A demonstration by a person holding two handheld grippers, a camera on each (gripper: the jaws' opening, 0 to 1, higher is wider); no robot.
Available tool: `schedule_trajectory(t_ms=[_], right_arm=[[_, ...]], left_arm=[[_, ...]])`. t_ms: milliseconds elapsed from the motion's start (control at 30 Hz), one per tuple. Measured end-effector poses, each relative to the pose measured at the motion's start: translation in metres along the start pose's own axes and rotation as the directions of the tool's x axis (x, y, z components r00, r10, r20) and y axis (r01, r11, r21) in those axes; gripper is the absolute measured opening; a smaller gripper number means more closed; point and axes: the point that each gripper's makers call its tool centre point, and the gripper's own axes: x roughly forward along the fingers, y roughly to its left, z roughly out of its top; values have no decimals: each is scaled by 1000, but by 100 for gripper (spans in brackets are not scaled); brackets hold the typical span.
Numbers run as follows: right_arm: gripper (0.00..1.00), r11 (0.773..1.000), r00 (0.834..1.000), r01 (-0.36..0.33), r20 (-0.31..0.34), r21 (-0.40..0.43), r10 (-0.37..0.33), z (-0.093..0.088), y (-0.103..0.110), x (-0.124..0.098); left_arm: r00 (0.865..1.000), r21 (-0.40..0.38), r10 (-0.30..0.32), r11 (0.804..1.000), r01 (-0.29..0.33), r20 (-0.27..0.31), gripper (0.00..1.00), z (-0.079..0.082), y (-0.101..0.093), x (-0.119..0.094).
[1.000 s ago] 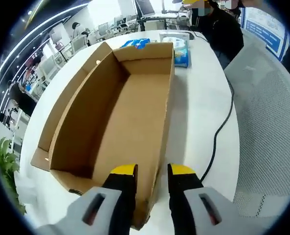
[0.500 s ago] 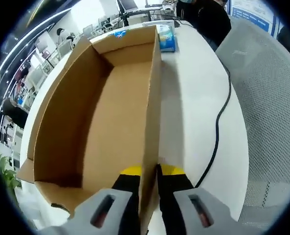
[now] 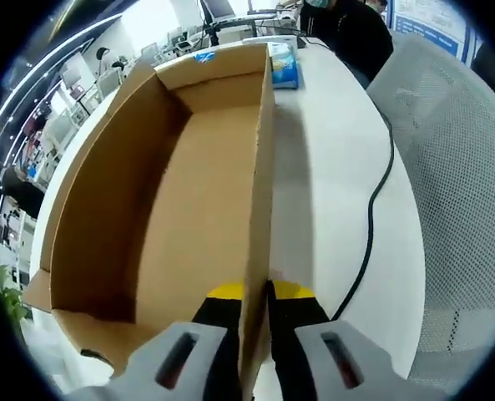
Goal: Operate the shoe box by opening the lid, removing the specified soft item, and placing it in the target area until the item is outside and the box remains undamaged.
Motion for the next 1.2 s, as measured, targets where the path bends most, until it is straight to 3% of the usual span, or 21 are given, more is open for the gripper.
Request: schedule_trajectory(t_ms=[233, 433, 567, 633, 800, 1067, 1200], right_arm=[[51, 1000, 1000, -11, -5, -18, 11, 3, 0, 4], [47, 997, 1000, -23, -22, -78, 22, 2, 3, 9], [54, 995, 999, -38, 9, -96, 39, 9, 4, 12], [54, 997, 998, -55, 19, -45, 56, 14, 4, 14], [49, 998, 999, -42, 9, -50, 42, 19, -7, 23], [50, 994, 994, -107, 28, -32, 108, 39, 1, 33], [46, 990, 993, -118, 12, -79, 120, 49, 3, 39]], left_arm=[[1000, -17, -10, 1000, 10, -1, 6, 0, 0, 1], [1000, 18, -12, 1000, 12, 7, 6, 0, -2, 1], [1000, -8, -20, 1000, 20, -1, 6, 0, 0, 1], [1000, -25, -21, 999, 21, -8, 6, 0, -1, 1], [1000, -11, -8, 1000, 8, -1, 6, -1, -1, 0], [1000, -1, -11, 1000, 11, -2, 6, 0, -1, 0], [1000, -1, -11, 1000, 11, -2, 6, 0, 0, 0]])
